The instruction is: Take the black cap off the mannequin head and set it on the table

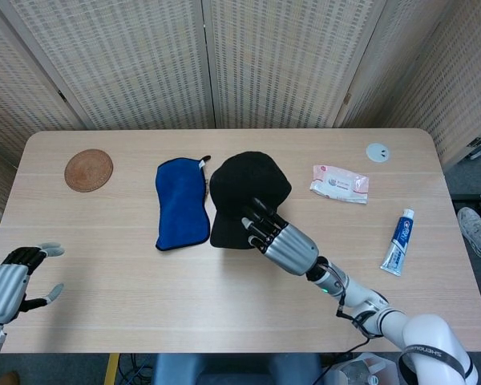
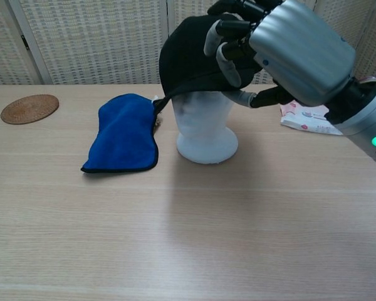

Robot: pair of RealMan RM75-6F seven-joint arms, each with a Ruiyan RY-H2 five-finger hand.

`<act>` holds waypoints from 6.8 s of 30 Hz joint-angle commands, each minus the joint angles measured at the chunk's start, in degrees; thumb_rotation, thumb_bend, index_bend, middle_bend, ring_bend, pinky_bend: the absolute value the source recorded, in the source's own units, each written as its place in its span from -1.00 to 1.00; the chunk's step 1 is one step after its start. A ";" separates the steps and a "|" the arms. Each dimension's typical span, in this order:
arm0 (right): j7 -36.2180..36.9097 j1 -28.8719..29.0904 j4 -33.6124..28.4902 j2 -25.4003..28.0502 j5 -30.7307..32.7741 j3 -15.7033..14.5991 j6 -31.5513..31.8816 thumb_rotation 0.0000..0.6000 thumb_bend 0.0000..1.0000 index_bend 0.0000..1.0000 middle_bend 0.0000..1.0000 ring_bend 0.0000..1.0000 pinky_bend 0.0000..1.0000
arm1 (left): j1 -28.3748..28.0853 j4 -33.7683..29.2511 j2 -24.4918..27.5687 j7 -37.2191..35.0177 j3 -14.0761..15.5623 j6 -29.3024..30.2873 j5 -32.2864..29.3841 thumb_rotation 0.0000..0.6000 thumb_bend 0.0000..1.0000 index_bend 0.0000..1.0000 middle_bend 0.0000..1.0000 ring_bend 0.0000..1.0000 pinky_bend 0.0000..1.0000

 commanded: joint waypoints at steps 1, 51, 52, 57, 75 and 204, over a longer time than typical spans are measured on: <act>-0.19 0.30 -0.34 0.39 0.22 0.18 0.30 1.00 -0.11 0.45 -0.22 -0.67 -1.00 | 0.07 0.09 0.00 -0.10 0.02 0.08 -0.04 1.00 -0.56 -0.39 -0.49 -0.51 -0.64; -2.15 -2.89 -12.75 16.67 9.18 6.51 4.53 1.00 -0.11 0.45 -0.22 -0.67 -1.00 | -0.32 -0.21 -0.53 1.69 -0.29 -0.29 -0.88 1.00 -0.56 -0.39 -0.49 -0.51 -0.64; -2.20 -3.82 -13.30 17.25 9.04 5.83 4.66 1.00 -0.11 0.45 -0.22 -0.67 -1.00 | -0.36 -0.16 -0.64 2.05 -0.26 -0.47 -1.02 1.00 -0.56 -0.39 -0.49 -0.51 -0.64; -1.55 -7.21 -14.07 18.78 8.36 3.29 5.47 1.00 -0.11 0.45 -0.22 -0.67 -1.00 | -0.66 -0.37 -1.12 2.93 -0.26 -0.98 -1.11 1.00 -0.56 -0.39 -0.49 -0.51 -0.64; 9.52 -12.48 3.32 10.84 5.58 -3.21 5.76 1.00 -0.11 0.45 -0.25 -0.67 -1.00 | -1.09 -2.06 -1.31 5.73 -0.26 -1.18 -0.97 1.00 -0.56 -0.39 -0.49 -0.51 -0.64; 22.80 -18.90 -8.20 8.86 19.27 -2.11 -25.17 1.00 -1.00 -1.00 -1.00 -1.00 -1.00 | -2.36 -3.05 -1.82 8.09 -0.01 -3.44 -1.82 1.00 -0.56 -0.39 -0.49 -0.50 -0.64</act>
